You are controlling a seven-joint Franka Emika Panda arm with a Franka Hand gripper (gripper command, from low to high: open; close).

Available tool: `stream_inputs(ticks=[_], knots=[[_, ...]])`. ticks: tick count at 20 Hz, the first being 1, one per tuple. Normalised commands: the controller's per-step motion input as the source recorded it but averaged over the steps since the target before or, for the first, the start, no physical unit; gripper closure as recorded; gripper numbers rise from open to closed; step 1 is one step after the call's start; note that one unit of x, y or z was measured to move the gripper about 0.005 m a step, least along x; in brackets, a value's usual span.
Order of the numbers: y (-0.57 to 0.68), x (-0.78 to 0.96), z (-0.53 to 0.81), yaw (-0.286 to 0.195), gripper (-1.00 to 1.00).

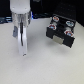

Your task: Open the kcup holder, insert the kcup into the holder, and close the kcup holder

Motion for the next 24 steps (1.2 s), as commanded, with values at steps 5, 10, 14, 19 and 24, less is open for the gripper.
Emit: stream_inputs(ticks=[5,10,14,19,24], knots=[[0.0,-0.23,-0.12,-0.02,-1.0],[-0.03,-0.16,-0.17,-0.065,-1.0],[0.0,-0.14,-0.08,-0.025,-1.0],[-0.03,-0.01,-0.07,-0.14,1.0],[-0.01,-0.01,0.0,-0.061,1.0]])
